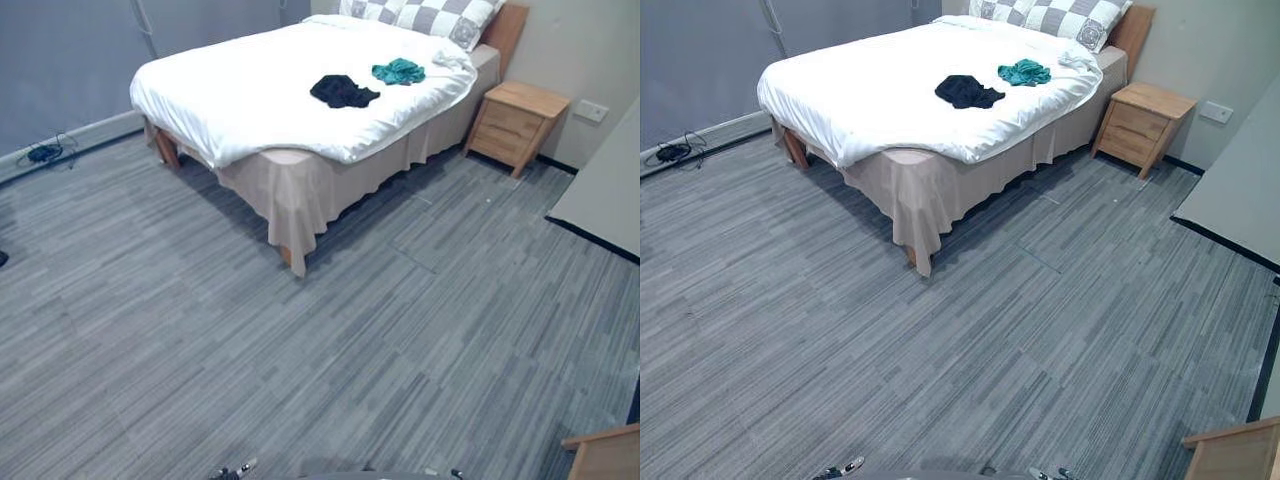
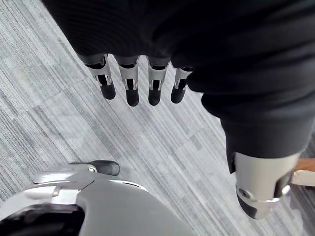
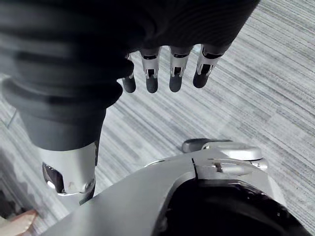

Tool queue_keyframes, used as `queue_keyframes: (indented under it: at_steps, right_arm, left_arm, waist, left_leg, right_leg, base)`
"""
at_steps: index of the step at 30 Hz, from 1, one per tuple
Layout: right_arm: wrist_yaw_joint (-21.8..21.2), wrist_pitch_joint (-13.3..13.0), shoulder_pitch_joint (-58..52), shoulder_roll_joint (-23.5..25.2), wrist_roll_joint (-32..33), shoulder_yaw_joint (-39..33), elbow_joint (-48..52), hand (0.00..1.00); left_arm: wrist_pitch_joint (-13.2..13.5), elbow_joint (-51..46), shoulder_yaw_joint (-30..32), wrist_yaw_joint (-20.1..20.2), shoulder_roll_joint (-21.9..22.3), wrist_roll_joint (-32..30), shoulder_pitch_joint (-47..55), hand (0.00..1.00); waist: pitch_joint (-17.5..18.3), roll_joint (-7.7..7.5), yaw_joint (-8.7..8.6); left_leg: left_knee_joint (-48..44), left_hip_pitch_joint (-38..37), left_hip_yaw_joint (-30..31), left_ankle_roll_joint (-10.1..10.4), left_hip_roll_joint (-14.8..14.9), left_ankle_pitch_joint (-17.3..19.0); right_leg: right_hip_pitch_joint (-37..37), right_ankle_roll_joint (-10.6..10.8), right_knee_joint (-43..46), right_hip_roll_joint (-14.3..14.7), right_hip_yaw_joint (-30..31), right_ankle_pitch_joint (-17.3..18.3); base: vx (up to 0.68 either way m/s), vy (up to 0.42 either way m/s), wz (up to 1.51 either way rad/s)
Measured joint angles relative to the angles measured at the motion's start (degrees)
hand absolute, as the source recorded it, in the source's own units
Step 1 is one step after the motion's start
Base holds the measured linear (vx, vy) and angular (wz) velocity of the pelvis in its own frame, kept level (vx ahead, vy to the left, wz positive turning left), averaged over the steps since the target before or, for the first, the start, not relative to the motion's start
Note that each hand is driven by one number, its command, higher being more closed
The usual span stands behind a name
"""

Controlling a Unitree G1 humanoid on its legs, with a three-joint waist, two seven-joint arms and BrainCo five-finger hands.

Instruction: Tidy the bed and pick cloth on bed and put in laundry

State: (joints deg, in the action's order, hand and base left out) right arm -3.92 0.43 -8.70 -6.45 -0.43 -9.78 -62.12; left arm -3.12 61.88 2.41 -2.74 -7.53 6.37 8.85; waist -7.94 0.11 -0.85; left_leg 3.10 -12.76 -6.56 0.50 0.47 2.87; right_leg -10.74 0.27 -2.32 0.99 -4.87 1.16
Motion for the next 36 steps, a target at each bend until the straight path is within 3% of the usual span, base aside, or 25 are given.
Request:
queue_keyframes:
  at_steps: [13,14,16,17,18,20,22,23,24,25,26,27,28,29,30,31,32,33,35,36]
  right_arm:
    - [-0.3,1.0,0.6,0.2,-0.1,-1.0,0.1,0.00]
    - [-0.3,1.5,1.0,0.1,-0.1,-1.0,0.1,0.00]
    - [-0.2,2.3,2.1,0.3,0.7,-1.0,0.4,0.00]
    - [-0.1,2.5,2.5,0.2,1.5,-1.0,0.7,0.00]
    - [0.0,2.5,3.4,0.6,2.7,-1.2,1.2,0.00]
    - [0.3,2.6,3.7,1.2,3.4,-1.2,0.4,0.00]
    - [0.3,2.5,3.2,1.4,4.0,-1.7,0.3,0.00]
    - [0.3,2.5,3.3,1.3,4.3,-1.7,0.3,0.00]
    - [0.3,2.5,3.3,1.3,4.4,-1.7,0.3,0.00]
    - [0.3,2.7,3.4,1.3,4.6,-1.7,0.3,0.00]
    - [0.3,3.0,3.2,1.3,5.2,-2.0,0.2,0.00]
    - [0.3,3.3,3.2,1.4,5.6,-2.5,0.2,0.00]
    - [0.2,3.8,3.4,1.0,5.6,-3.4,0.1,0.00]
    - [0.3,3.9,3.5,0.3,5.6,-3.9,0.1,0.00]
    - [0.3,4.1,3.2,-0.3,5.6,-4.3,0.1,0.00]
    - [0.2,4.4,3.1,-0.2,5.5,-5.4,0.0,0.00]
    - [0.2,4.6,3.2,-0.1,5.2,-6.1,-0.6,0.00]
    - [0.2,4.6,3.1,-0.3,4.8,-6.1,-0.7,0.00]
    - [0.0,4.0,2.5,-0.6,3.4,-5.6,-0.6,0.00]
    - [0.1,3.6,2.1,-1.4,1.8,-4.9,-1.3,0.00]
  left_arm:
    - [0.0,0.0,0.5,0.2,0.1,0.0,0.0,0.00]
    - [0.0,0.0,0.5,0.2,0.0,0.0,-0.1,0.00]
    - [-0.2,0.0,0.5,0.3,-0.4,0.1,-1.0,0.00]
    - [-0.4,0.1,0.5,0.3,-0.9,0.2,-1.6,0.00]
    - [-0.4,0.9,0.5,0.2,-1.5,0.3,-2.4,0.00]
    - [-0.4,1.1,0.5,0.3,-2.2,0.4,-3.0,0.00]
    - [-0.3,1.1,0.5,0.4,-2.2,0.4,-2.8,0.00]
    - [-0.3,1.1,0.5,0.7,-2.1,0.2,-2.9,0.00]
    - [-0.3,1.1,0.5,1.0,-2.1,0.2,-2.9,0.00]
    - [-0.4,1.1,0.6,1.6,-2.3,0.2,-3.1,0.00]
    - [-0.4,1.1,0.5,1.5,-2.3,0.2,-3.3,0.00]
    - [-0.5,1.1,0.5,1.5,-2.2,0.2,-3.3,0.00]
    - [-0.6,1.2,0.5,1.4,-1.7,0.2,-4.1,0.00]
    - [-0.7,1.2,0.4,1.5,-1.1,0.2,-4.9,0.00]
    - [-0.4,1.2,0.5,1.4,-0.4,0.1,-5.1,0.00]
    - [-0.3,1.1,0.5,1.4,-0.2,0.1,-5.3,0.00]
    - [0.2,1.0,0.6,1.5,-0.4,0.1,-5.4,0.00]
    - [0.5,0.8,0.9,1.6,-0.4,0.1,-5.4,0.00]
    - [1.5,0.6,2.3,1.5,0.1,0.3,-5.0,0.00]
    - [2.2,0.4,2.4,1.5,0.6,0.3,-4.8,0.00]
  waist:
    - [-0.8,-0.66,0.09]
    - [-0.8,-0.60,0.13]
    - [-2.0,-1.21,0.08]
    - [-3.3,-1.70,0.02]
    - [-5.5,-2.59,0.06]
    - [-7.5,-3.32,-0.21]
    - [-7.9,-3.21,0.02]
    - [-7.9,-2.92,-0.02]
    - [-7.9,-2.94,-0.01]
    - [-8.2,-3.12,-0.02]
    - [-8.4,-3.10,-0.08]
    - [-8.7,-2.97,-0.13]
    - [-9.5,-1.84,-0.67]
    - [-10.6,0.57,-1.44]
    - [-10.1,2.28,-1.68]
    - [-9.9,2.60,-1.74]
    - [-9.8,2.54,-1.43]
    - [-9.8,2.52,-1.36]
    - [-9.7,3.30,-1.80]
    - [-9.4,4.18,-1.40]
  left_leg:
    - [-1.2,0.9,-1.8,0.5,0.3,0.8]
    - [-3.0,2.6,-2.0,0.4,0.5,2.1]
    - [-6.2,4.9,-2.4,-0.6,0.1,4.2]
    - [-7.5,5.2,-2.4,-1.3,-0.6,5.2]
    - [-9.2,5.2,-2.4,-1.7,-0.8,6.1]
    - [-11.7,3.8,-2.0,-2.2,-0.4,7.7]
    - [-12.5,2.4,-1.3,-1.2,1.4,9.2]
    - [-12.6,2.4,-1.0,-0.1,2.9,10.1]
    - [-12.6,2.5,-1.0,0.5,3.6,10.5]
    - [-13.0,2.6,-0.9,1.9,4.4,11.6]
    - [-14.0,2.1,-0.8,3.2,5.2,13.5]
    - [-14.5,1.9,-0.8,4.1,5.6,14.5]
    - [-15.1,0.2,-0.8,4.9,7.7,16.6]
    - [-14.0,-1.8,-0.9,3.7,10.1,18.0]
    - [-13.0,-3.7,-1.0,1.8,11.4,18.7]
    - [-14.5,-4.0,-0.6,2.2,11.9,17.7]
    - [-21.9,-1.8,-0.8,4.3,13.1,14.8]
    - [-27.0,0.2,-0.6,4.4,13.8,12.8]
    - [-49.0,9.4,0.0,3.3,18.0,2.5]
    - [-62.8,15.3,0.8,2.5,20.4,3.2]
  right_leg:
    - [1.8,-0.2,1.0,0.3,1.7,0.3]
    - [4.8,-0.4,4.8,0.1,1.6,2.7]
    - [10.4,2.8,15.3,-1.7,0.1,7.8]
    - [14.9,4.9,25.8,-3.4,-0.4,10.2]
    - [20.6,4.5,38.5,-5.3,-1.5,9.5]
    - [25.2,3.8,48.0,-6.8,-1.7,10.7]
    - [25.8,3.4,43.0,-7.0,-2.2,11.3]
    - [25.7,3.6,32.6,-6.8,-3.0,9.7]
    - [25.5,3.5,26.2,-6.6,-3.0,7.8]
    - [25.2,3.4,14.0,-6.9,-2.9,3.4]
    - [25.3,4.3,7.4,-7.6,-2.9,0.2]
    - [25.3,5.0,7.0,-8.0,-3.4,-1.6]
    - [25.1,4.6,9.7,-6.8,-5.3,-5.9]
    - [26.4,3.6,15.9,-5.5,-6.7,-4.8]
    - [28.3,0.8,21.8,-4.4,-7.9,-1.9]
    - [28.8,-0.7,23.6,-3.8,-8.0,-0.9]
    - [28.7,-3.0,25.9,-2.9,-8.0,1.1]
    - [27.9,-3.0,26.1,-2.6,-8.0,1.8]
    - [22.1,-4.4,22.8,0.2,-8.3,4.5]
    - [17.7,-5.0,19.5,2.7,-8.2,4.8]
  base:
    - [-0.06,-0.019,-0.08]
    - [-0.05,0.000,-0.15]
    - [-0.03,0.005,-0.14]
    - [-0.04,-0.021,-0.06]
    - [-0.04,-0.036,0.04]
    - [0.08,-0.062,0.19]
    - [0.18,-0.107,0.17]
    - [0.16,-0.121,0.10]
    - [0.34,-0.217,0.03]
    - [0.45,-0.276,-0.06]
    - [0.49,-0.309,-0.08]
    - [0.47,-0.326,-0.09]
    - [0.47,-0.319,-0.01]
    - [0.55,-0.364,0.05]
    - [0.47,-0.268,0.08]
    - [0.51,-0.280,-0.17]
    - [0.42,-0.244,-0.28]
    - [0.51,-0.331,-0.30]
    - [0.54,-0.299,-0.07]
    - [0.52,-0.189,-0.04]
